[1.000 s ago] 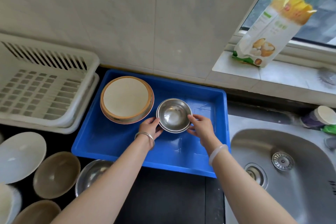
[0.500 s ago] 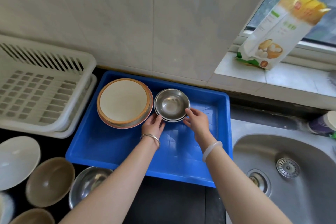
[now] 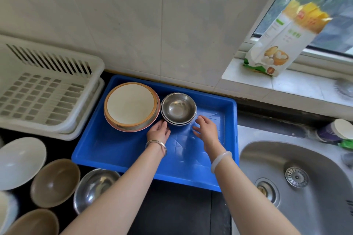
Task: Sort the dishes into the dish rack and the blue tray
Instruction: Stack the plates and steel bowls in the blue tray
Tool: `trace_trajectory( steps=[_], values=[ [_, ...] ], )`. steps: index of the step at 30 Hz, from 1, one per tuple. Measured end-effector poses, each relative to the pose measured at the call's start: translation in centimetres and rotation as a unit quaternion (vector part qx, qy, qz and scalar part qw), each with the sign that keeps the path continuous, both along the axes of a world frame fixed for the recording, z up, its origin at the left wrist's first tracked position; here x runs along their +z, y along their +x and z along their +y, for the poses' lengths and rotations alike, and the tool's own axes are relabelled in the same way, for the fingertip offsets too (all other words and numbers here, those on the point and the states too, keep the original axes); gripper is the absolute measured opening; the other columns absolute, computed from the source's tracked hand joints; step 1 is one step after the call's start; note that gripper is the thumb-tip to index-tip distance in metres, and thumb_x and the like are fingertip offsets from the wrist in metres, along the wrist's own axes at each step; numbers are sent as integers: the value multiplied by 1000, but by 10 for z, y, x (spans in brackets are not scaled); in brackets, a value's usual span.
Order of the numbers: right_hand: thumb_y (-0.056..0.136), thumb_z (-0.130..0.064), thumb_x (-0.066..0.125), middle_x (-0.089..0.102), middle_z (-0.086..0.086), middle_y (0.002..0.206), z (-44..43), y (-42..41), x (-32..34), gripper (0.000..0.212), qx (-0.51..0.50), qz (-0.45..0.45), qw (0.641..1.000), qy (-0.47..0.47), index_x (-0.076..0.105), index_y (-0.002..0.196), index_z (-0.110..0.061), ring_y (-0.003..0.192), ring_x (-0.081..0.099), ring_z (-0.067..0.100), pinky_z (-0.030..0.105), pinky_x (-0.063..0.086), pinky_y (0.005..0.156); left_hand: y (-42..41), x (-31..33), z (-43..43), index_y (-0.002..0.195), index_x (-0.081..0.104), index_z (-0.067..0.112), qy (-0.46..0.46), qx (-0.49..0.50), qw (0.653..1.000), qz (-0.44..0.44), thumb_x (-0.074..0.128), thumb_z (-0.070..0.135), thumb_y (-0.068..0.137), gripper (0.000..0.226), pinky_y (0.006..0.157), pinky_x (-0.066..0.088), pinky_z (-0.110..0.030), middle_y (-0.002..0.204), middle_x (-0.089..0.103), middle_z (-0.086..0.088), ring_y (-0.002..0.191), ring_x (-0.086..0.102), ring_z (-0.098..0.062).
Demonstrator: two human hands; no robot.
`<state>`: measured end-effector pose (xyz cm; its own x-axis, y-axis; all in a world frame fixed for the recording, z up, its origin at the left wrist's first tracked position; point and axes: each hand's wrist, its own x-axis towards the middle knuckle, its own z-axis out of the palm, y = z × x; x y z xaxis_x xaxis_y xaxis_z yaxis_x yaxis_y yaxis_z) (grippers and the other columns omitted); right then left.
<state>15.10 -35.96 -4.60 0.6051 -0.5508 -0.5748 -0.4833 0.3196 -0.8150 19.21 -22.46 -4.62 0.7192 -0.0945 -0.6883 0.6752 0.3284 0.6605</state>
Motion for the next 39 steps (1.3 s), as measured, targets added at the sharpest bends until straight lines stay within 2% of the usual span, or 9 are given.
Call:
trace_trajectory(
  steps=[4,11,16,20,23,25,28,33,39],
  values=[
    [98,-27,45,63,5,106,9,-27,22,22,38,-5,998,-46,59,109,-14,88,62,21,28,50,74,-24,14,25,132,44,-2,50,-47,997,-29,49,6,92,40,96,44,-31,131,51,-18,121,51,-29],
    [95,-24,47,69,1,87,84,-80,53,20,187,-26,980,-54,65,87,-24,69,63,12,24,48,66,-85,41,102,107,60,7,184,-91,971,-122,54,9,90,19,70,52,-22,101,60,-11,89,59,-23],
    [92,-29,48,70,-3,89,150,-111,28,19,325,38,943,-65,66,95,-24,66,64,9,21,48,63,-138,39,170,94,62,18,276,-77,950,-124,59,4,83,18,81,49,-29,95,64,-2,85,61,-14],
    [94,-31,47,65,-2,104,188,-115,5,33,402,83,904,-118,57,123,-21,69,63,6,17,47,58,-178,30,218,98,63,15,355,-51,925,-122,59,0,82,22,78,44,-23,96,65,-1,86,62,-15],
    [93,-34,52,60,3,123,207,-105,-1,48,426,97,887,-148,44,138,-17,87,65,13,26,54,71,-201,22,245,94,65,19,441,-26,891,-107,62,1,79,24,84,48,-32,98,66,-3,90,61,-18],
    [93,-31,54,63,3,111,217,-96,-3,46,425,100,886,-156,45,135,-16,90,65,18,35,56,81,-212,18,256,95,67,14,490,-6,864,-120,65,-4,74,28,90,45,-36,103,65,-8,94,59,-23],
    [92,-17,57,63,2,92,226,-86,-5,28,384,97,909,-130,55,120,-12,80,64,16,32,59,74,-223,10,268,93,68,8,544,17,828,-136,66,-12,66,34,93,41,-42,104,64,-12,100,58,-32],
    [89,-3,55,64,8,96,226,-88,0,17,317,72,941,-93,63,103,-7,82,66,16,26,59,65,-230,0,277,96,55,17,424,101,899,-39,60,-7,77,31,79,47,-35,100,60,-4,81,58,-23],
    [87,-5,55,70,7,94,215,-109,27,22,289,37,952,-89,69,103,-11,77,70,14,12,52,52,-229,-9,281,95,62,13,361,91,928,-7,61,2,81,18,79,45,-28,92,64,-3,81,59,-19]
  ],
)
